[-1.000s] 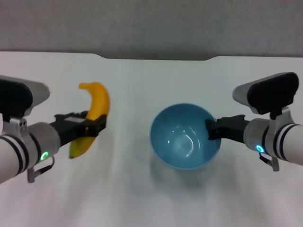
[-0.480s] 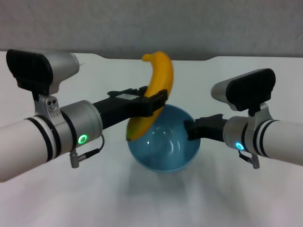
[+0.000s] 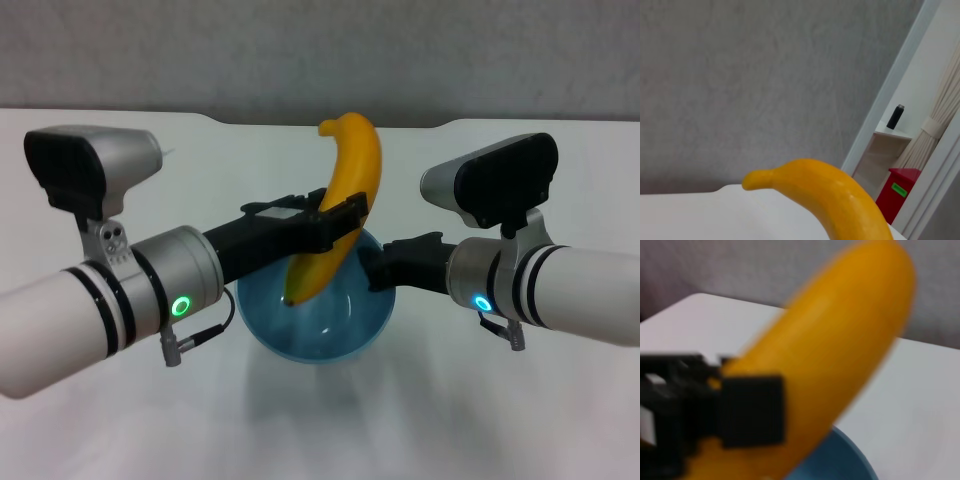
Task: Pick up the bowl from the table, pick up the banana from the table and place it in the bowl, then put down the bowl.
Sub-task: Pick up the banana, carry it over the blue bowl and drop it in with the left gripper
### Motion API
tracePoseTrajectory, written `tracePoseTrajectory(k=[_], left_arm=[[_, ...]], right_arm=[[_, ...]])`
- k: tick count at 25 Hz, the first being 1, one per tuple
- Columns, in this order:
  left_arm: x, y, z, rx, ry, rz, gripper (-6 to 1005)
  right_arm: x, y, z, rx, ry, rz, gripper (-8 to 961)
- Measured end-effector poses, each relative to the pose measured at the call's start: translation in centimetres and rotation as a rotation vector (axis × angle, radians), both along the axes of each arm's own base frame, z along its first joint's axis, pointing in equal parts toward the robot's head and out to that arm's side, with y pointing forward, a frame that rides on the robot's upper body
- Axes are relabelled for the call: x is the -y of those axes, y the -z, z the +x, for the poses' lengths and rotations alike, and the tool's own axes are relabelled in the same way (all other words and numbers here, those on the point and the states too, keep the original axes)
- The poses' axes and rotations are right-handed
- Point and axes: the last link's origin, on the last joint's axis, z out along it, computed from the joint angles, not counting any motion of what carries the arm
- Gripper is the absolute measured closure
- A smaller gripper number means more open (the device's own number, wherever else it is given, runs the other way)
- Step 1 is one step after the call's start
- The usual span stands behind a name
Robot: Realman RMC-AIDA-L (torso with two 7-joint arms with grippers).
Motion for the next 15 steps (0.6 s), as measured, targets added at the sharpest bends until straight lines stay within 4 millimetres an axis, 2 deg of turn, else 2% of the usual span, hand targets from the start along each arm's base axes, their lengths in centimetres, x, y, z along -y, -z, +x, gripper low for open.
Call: tracePoseTrajectory(k=[7, 15], left_arm=[[0.1, 0.3, -1.6, 0.017, -0.025, 0.010, 497], [0.4, 0.9, -2.5, 0.010, -0.011, 0.023, 494]], right_arm=[[0.1, -0.3, -0.3, -0.011, -0.012, 0.009, 912], [0.2, -0.6, -0.9, -0.020, -0.030, 0.015, 911]])
